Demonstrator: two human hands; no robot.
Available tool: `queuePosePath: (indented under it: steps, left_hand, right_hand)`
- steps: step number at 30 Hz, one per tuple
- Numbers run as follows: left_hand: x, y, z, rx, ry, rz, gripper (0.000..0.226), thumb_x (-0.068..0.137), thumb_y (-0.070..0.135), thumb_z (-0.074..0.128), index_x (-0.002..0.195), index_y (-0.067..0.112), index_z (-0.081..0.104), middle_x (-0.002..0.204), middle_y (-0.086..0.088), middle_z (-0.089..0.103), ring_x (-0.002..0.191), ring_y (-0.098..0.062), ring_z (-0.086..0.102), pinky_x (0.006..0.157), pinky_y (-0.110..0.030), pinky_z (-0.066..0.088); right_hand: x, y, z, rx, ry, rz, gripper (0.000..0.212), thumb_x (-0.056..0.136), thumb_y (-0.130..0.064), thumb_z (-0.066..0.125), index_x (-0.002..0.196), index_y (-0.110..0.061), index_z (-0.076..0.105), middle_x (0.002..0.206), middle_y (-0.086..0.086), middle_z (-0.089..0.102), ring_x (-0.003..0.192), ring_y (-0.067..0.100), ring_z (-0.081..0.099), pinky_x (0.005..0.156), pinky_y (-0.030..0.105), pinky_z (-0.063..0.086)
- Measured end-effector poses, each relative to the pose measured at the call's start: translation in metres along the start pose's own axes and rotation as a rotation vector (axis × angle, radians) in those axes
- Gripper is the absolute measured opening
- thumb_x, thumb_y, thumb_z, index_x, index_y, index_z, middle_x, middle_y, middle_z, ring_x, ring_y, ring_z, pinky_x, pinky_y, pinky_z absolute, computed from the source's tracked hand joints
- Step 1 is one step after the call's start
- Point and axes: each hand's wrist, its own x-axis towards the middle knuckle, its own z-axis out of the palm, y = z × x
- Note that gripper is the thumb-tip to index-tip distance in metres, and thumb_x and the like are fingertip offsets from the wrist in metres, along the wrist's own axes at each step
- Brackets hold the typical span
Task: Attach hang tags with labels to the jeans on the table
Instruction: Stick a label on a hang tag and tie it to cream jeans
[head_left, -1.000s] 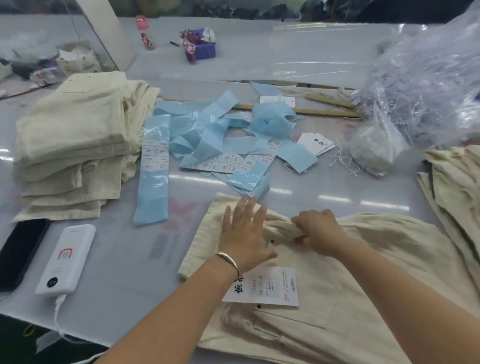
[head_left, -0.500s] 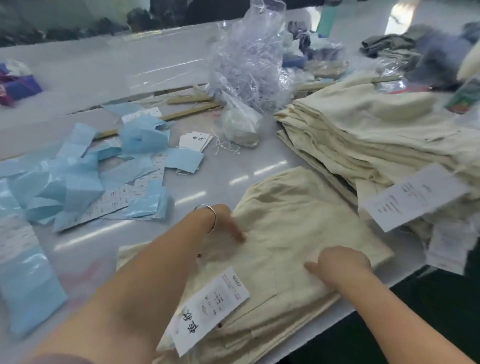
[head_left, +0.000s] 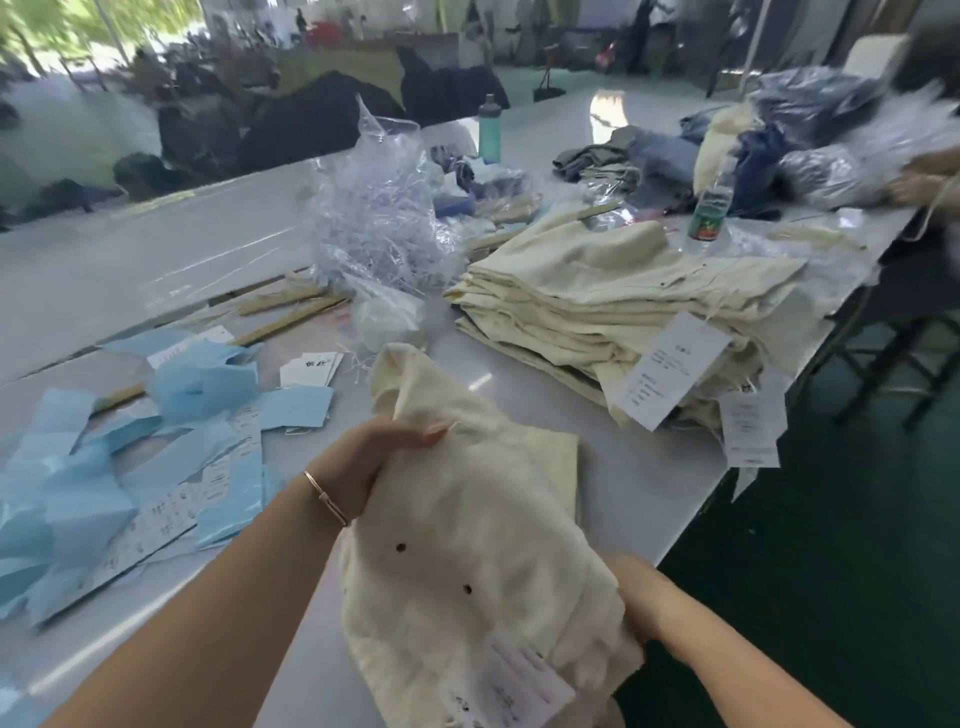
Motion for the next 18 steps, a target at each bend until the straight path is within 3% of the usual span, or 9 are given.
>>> queuePosePath:
  steps: [1,3,5,6,7,9,12,14,18]
  left_hand:
    - [-0.006,0.010,0.007,-0.022,0.018,0.075,0.047,0.054,0.024,0.089,0.097,0.010,0.076,0.097,-0.014,0.072,0.085,-0.028,0.071,0.071,-0.037,0.058]
    - [-0.016,0.027,0.017,-0.044,0.073,0.243,0.045,0.053,0.022,0.089,0.095,0.013,0.075,0.091,-0.012,0.072,0.080,-0.027,0.071,0.070,-0.039,0.058]
    - [-0.022,0.043,0.024,-0.057,0.127,0.375,0.037,0.061,0.020,0.084,0.096,0.013,0.075,0.091,-0.010,0.073,0.080,-0.025,0.072,0.069,-0.038,0.059]
    - [-0.023,0.051,0.026,-0.053,0.149,0.427,0.032,0.066,0.020,0.080,0.097,0.013,0.075,0.091,-0.009,0.073,0.080,-0.024,0.072,0.068,-0.037,0.059]
    - [-0.023,0.058,0.029,-0.043,0.173,0.462,0.028,0.070,0.018,0.076,0.097,0.013,0.075,0.091,-0.010,0.074,0.079,-0.023,0.072,0.066,-0.036,0.059]
    - [-0.019,0.071,0.035,-0.018,0.222,0.454,0.023,0.075,0.017,0.070,0.097,0.013,0.076,0.089,-0.010,0.074,0.076,-0.023,0.073,0.062,-0.033,0.059]
    - [-0.004,0.093,0.053,-0.017,0.266,0.370,0.031,0.073,0.021,0.068,0.101,0.010,0.075,0.088,-0.011,0.075,0.074,-0.023,0.074,0.059,-0.032,0.058]
    - [0.012,0.115,0.073,0.010,0.273,0.404,0.034,0.075,0.020,0.065,0.106,0.010,0.072,0.091,-0.010,0.075,0.075,-0.022,0.074,0.059,-0.032,0.059]
    - [0.043,0.174,0.130,0.131,0.246,0.727,0.037,0.073,0.019,0.065,0.107,0.009,0.072,0.097,-0.006,0.076,0.085,-0.019,0.073,0.065,-0.029,0.059]
  right_hand:
    - [-0.006,-0.005,-0.003,0.094,0.014,-0.038,0.037,0.097,-0.055,0.040,0.103,-0.024,0.060,0.113,0.006,0.060,0.097,0.025,0.056,0.086,0.039,0.050]
    - [-0.011,-0.017,-0.018,0.490,0.038,-0.018,0.043,0.097,-0.052,0.044,0.097,-0.014,0.064,0.094,0.010,0.065,0.085,0.028,0.060,0.073,0.032,0.049]
    - [-0.014,-0.032,-0.045,0.869,-0.160,-0.115,0.061,0.081,-0.072,0.047,0.086,-0.020,0.078,0.085,0.012,0.074,0.076,0.031,0.071,0.059,0.030,0.055]
    - [-0.016,-0.040,-0.061,1.006,-0.305,-0.250,0.064,0.074,-0.079,0.046,0.085,-0.025,0.079,0.092,0.012,0.075,0.082,0.030,0.073,0.061,0.033,0.058]
    - [-0.020,-0.048,-0.078,1.048,-0.420,-0.401,0.068,0.073,-0.081,0.046,0.100,-0.027,0.077,0.105,0.013,0.073,0.095,0.031,0.071,0.071,0.038,0.058]
    - [-0.019,-0.062,-0.115,0.914,-0.541,-0.663,0.071,0.079,-0.069,0.058,0.132,-0.023,0.059,0.129,0.015,0.062,0.119,0.033,0.059,0.089,0.043,0.052]
    - [-0.009,-0.084,-0.170,0.507,-0.492,-0.877,0.062,0.072,-0.012,0.082,0.125,-0.035,0.061,0.128,0.007,0.064,0.119,0.026,0.060,0.089,0.035,0.054]
    - [-0.009,-0.104,-0.214,0.429,-0.391,-0.924,0.075,0.064,0.009,0.074,0.123,-0.034,0.060,0.121,0.007,0.067,0.113,0.025,0.064,0.087,0.037,0.056]
    - [-0.023,-0.147,-0.319,0.498,-0.179,-1.090,0.078,0.048,0.013,0.056,0.116,-0.025,0.058,0.096,0.006,0.074,0.087,0.026,0.071,0.066,0.036,0.059]
